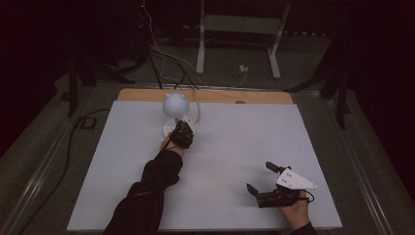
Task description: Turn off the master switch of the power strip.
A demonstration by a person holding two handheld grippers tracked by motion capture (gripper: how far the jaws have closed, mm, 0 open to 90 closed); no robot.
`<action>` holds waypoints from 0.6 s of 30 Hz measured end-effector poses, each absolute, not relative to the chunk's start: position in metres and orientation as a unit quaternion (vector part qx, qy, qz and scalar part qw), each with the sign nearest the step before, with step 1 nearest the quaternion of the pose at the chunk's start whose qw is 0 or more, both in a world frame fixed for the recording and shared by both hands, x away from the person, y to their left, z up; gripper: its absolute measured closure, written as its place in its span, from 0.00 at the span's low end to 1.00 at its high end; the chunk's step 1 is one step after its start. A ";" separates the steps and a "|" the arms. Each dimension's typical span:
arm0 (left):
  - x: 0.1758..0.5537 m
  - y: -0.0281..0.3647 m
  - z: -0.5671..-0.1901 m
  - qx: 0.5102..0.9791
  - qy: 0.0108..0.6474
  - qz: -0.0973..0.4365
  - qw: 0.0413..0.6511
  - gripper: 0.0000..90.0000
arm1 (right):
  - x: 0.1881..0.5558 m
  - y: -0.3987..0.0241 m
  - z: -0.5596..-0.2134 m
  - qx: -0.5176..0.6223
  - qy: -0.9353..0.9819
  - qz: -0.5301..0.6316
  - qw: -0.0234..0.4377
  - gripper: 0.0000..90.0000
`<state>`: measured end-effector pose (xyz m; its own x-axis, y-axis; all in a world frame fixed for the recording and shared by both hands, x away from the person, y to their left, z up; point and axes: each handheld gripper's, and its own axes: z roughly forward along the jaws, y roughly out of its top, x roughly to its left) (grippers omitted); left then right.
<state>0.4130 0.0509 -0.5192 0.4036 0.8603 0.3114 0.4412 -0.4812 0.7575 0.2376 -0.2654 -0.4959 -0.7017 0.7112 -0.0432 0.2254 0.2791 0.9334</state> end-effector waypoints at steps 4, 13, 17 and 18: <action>0.413 0.050 -0.519 0.786 0.413 0.358 0.290 1.00 | 0.238 -0.266 -0.496 0.306 0.764 0.516 0.235 0.00; 0.412 0.050 -0.520 0.781 0.415 0.363 0.294 1.00 | 0.238 -0.266 -0.496 0.308 0.764 0.516 0.234 0.00; 0.413 0.052 -0.520 0.778 0.418 0.357 0.302 1.00 | 0.238 -0.265 -0.497 0.306 0.766 0.515 0.235 0.00; 0.413 0.053 -0.520 0.771 0.419 0.366 0.311 1.00 | 0.238 -0.265 -0.497 0.307 0.765 0.515 0.234 0.00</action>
<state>0.4125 0.0529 -0.5201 0.3812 0.8734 0.3030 0.4180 -0.4552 0.7862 0.2382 -0.2655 -0.4966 -0.7024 0.7105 -0.0422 0.2280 0.2808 0.9323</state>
